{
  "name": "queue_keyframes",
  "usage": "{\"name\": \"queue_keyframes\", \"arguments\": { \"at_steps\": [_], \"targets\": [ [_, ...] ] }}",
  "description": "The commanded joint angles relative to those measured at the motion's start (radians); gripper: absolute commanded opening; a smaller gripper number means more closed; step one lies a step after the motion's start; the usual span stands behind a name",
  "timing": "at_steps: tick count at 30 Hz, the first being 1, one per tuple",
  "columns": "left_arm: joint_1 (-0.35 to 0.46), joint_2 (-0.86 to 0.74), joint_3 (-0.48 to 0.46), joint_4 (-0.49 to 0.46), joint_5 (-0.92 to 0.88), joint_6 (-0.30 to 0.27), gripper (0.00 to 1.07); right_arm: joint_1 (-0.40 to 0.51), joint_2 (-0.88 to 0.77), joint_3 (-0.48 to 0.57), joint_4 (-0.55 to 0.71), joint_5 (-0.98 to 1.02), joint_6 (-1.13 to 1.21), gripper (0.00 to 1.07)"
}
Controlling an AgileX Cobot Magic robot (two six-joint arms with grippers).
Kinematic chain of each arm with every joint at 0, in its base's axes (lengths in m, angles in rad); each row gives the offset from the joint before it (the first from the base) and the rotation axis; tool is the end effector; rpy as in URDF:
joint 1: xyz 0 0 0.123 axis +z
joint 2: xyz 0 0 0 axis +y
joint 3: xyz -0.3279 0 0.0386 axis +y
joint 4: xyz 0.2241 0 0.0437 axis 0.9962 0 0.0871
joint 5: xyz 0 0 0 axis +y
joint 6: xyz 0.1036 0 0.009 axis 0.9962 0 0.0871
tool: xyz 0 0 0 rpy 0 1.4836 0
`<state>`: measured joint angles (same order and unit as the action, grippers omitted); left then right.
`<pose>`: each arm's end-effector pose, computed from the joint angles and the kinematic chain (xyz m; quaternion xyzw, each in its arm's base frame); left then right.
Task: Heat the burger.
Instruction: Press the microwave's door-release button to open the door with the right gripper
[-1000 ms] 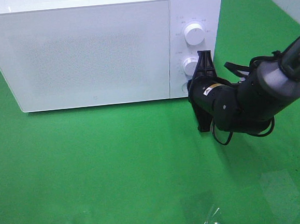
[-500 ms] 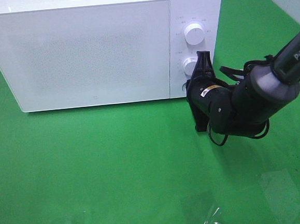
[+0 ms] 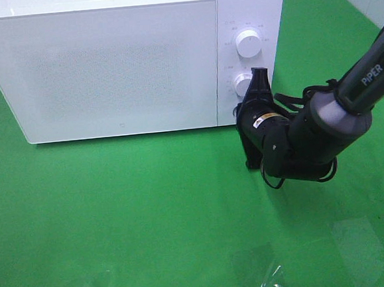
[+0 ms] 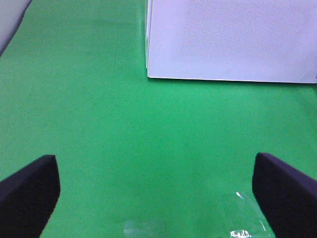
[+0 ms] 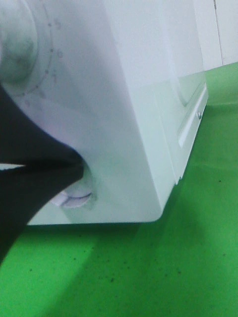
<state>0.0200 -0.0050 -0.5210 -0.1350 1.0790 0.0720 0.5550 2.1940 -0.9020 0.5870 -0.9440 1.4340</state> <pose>-0.0636 -0.0136 0.2642 0.0262 0.8489 -0.0432 0.5262 0.3762 0.1784 0.1314 0.5740 0.5690 0.4440 0.3869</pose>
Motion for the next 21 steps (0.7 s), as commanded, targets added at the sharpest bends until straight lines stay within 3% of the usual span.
{"name": "queue_keyframes", "arguments": {
  "at_steps": [1, 21],
  "targets": [
    [0.002, -0.005, 0.002, -0.006, -0.010, 0.002, 0.98, -0.037, 0.019, -0.105, 0.005, -0.211, -0.010, 0.00],
    [0.002, -0.005, 0.002, -0.006, -0.010, 0.002, 0.98, -0.045, 0.044, -0.154, 0.011, -0.156, -0.060, 0.00]
  ]
}}
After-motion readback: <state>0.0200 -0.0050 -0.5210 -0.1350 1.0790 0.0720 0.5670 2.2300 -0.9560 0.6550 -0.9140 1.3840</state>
